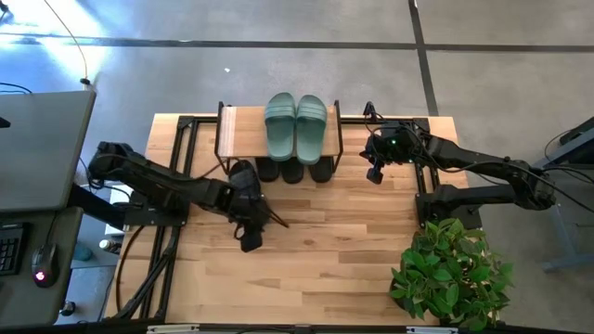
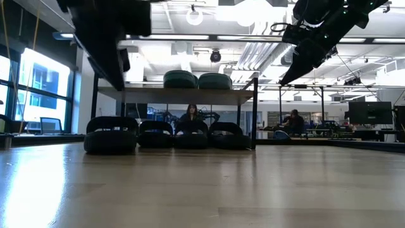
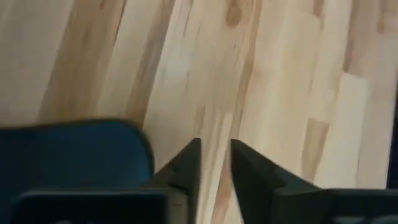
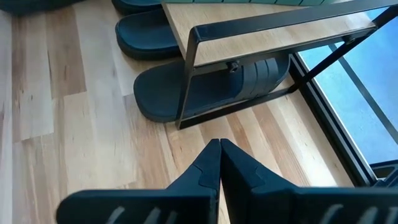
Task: Pick and place slides into the shelf
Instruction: Put the black slide under the shelf
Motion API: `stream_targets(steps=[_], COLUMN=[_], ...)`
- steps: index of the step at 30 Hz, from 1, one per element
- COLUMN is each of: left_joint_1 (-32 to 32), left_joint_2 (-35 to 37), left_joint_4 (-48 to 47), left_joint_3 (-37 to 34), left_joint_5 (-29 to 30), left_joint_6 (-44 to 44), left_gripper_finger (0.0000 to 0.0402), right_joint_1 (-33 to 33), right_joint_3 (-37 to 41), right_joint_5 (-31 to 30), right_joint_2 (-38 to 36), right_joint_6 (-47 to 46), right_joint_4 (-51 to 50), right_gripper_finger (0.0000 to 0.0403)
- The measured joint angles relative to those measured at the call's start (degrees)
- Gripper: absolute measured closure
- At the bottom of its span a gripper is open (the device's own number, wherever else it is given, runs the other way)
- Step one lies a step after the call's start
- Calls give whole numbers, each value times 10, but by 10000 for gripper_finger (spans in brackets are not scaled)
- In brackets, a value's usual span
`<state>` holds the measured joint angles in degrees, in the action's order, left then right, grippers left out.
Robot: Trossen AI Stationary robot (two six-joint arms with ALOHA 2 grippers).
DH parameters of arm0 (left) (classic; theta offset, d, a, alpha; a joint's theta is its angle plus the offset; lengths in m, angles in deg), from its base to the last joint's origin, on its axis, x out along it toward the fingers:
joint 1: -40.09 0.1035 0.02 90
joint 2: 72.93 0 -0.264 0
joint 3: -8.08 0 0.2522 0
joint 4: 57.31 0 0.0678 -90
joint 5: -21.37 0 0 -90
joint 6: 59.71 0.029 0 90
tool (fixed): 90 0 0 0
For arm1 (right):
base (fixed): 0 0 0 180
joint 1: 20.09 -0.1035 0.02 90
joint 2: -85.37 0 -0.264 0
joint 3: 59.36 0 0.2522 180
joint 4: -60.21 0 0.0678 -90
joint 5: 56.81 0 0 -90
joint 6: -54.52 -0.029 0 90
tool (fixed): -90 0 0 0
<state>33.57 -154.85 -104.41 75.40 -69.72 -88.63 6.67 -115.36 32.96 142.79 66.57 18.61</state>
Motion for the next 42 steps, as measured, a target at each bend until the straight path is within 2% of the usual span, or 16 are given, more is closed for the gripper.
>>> stream_targets(steps=[4,9,12,14,21,29,37,42], left_joint_1=[0,-9,-6,-5,-6,-6,-6,-6], left_joint_2=[-41,-86,-111,-124,-150,-149,-148,-148], left_joint_4=[28,55,41,31,5,-68,-116,-151], left_joint_3=[1,2,0,1,1,0,0,0], left_joint_5=[-29,-46,-45,-22,50,131,236,272], left_joint_6=[-2,8,-4,-15,-44,-77,-89,-88], left_gripper_finger=[391,378,389,398,393,399,401,400], right_joint_1=[0,0,0,0,0,0,0,0], right_joint_3=[0,0,0,0,0,0,0,0], right_joint_5=[1,1,1,1,4,8,14,20], right_joint_2=[0,0,0,0,0,0,0,0], right_joint_6=[2,9,9,11,19,20,20,20], right_joint_4=[-2,-8,-13,-15,-15,-15,-15,-15], right_gripper_finger=[402,402,402,402,402,402,402,402])
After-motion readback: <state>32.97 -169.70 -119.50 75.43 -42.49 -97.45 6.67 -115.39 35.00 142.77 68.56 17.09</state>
